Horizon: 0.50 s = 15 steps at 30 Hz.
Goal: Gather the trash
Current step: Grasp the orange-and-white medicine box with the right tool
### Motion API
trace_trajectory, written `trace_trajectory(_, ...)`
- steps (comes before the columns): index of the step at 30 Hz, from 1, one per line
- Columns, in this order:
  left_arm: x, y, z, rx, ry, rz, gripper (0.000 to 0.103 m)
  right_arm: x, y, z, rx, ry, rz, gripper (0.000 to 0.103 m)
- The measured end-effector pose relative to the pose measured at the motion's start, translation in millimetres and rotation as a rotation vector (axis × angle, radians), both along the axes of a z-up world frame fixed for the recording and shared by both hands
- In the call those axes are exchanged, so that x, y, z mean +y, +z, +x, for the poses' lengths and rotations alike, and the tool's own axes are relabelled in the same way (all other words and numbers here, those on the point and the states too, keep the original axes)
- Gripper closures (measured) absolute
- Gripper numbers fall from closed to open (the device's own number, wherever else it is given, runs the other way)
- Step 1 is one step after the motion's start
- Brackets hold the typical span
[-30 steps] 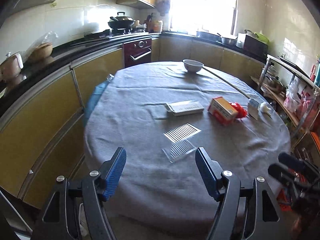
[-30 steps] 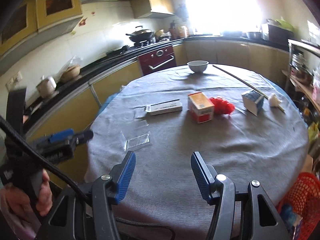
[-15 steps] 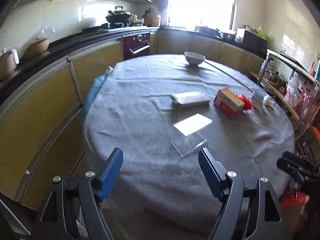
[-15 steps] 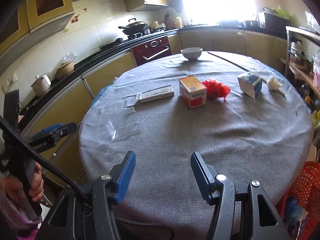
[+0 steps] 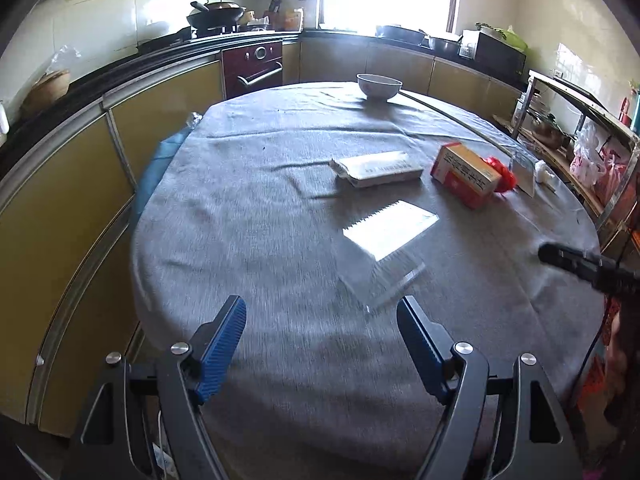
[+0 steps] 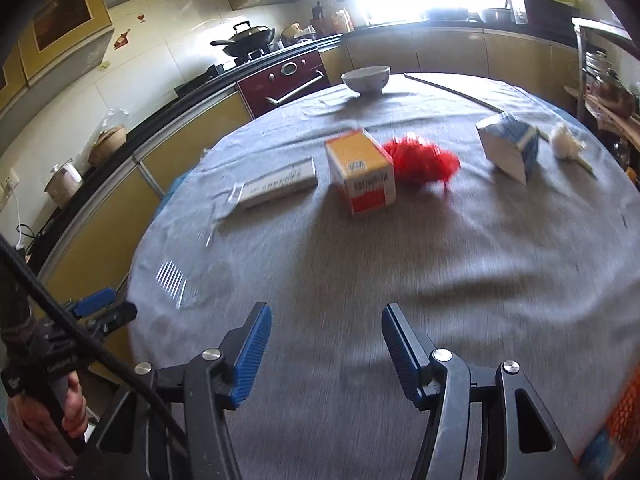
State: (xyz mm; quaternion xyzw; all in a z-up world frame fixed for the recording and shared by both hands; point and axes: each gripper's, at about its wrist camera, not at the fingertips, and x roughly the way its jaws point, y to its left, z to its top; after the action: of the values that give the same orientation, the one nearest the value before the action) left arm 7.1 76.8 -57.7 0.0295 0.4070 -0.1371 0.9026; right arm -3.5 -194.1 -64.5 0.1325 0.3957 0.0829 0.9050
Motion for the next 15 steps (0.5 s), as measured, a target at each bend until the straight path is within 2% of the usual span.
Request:
trace_trajectory(8, -11.4, -2.4, 36.9, 0.015, -0.074, -0.061, 0.025, -18.2, -1.0, 71.4, -0.001, -0.043, 0.000, 0.041)
trace_trajectory(15, -19.0, 1.5, 46.7, 0.037, -0.156, -0.132, 0.024, -26.2, -11.3, 107.0, 0.002, -0.062, 0.022, 0.041)
